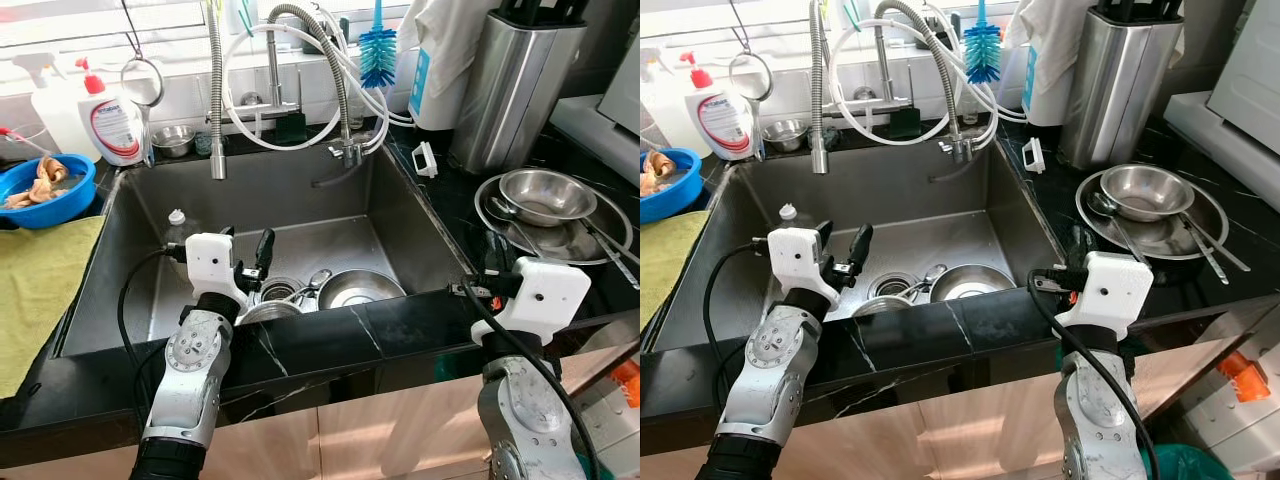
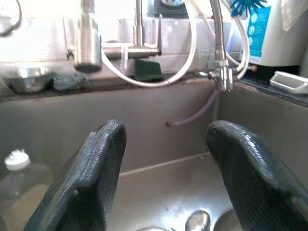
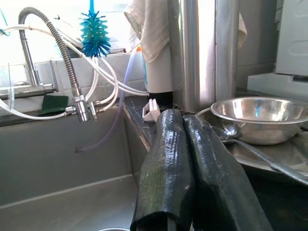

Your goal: Kitchen organization

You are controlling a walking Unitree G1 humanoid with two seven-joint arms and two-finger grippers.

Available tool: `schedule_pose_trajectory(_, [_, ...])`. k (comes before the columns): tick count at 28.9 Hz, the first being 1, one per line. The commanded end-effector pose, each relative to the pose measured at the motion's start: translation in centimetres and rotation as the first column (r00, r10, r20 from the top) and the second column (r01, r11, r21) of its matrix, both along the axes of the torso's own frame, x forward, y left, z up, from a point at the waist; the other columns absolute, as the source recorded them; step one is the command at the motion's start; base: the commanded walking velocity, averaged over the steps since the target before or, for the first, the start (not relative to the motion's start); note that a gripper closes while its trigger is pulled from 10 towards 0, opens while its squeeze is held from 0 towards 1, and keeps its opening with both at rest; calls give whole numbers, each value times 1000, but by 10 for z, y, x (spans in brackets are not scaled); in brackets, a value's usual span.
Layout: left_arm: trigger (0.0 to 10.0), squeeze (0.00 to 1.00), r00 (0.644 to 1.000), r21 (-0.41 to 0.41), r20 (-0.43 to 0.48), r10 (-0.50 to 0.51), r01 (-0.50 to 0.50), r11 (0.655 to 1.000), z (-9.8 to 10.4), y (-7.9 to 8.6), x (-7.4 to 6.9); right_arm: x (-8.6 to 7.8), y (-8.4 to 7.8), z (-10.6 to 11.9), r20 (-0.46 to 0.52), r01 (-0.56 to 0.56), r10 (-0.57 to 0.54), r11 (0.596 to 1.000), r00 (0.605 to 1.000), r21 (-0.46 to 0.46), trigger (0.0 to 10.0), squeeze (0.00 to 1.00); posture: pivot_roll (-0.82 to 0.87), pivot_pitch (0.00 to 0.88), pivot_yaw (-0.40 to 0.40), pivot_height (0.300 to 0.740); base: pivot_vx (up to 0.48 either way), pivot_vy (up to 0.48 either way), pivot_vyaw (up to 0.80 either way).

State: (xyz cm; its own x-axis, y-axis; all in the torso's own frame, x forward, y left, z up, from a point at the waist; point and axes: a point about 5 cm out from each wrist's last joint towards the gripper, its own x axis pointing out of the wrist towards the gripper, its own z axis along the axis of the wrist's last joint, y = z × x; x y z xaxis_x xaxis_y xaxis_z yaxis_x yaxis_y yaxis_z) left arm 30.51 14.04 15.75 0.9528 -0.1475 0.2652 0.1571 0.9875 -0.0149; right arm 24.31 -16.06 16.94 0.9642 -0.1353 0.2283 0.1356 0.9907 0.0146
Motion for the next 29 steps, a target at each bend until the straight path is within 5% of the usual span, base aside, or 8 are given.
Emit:
schedule_pose_trajectory(1, [10000, 0, 994, 10, 105, 37, -39, 999, 23, 6, 0, -1, 1, 2, 14, -5, 5, 1000, 1000, -3, 10000, 0, -142, 0, 65, 740, 0, 0, 0])
schedule_pose_trajectory(29, [10000, 0, 994, 11, 107, 28, -29, 1000, 24, 1, -7, -2, -1, 0, 7, 4, -3, 1000, 1000, -17, 10000, 0, -140, 0, 60, 740, 0, -108, 0])
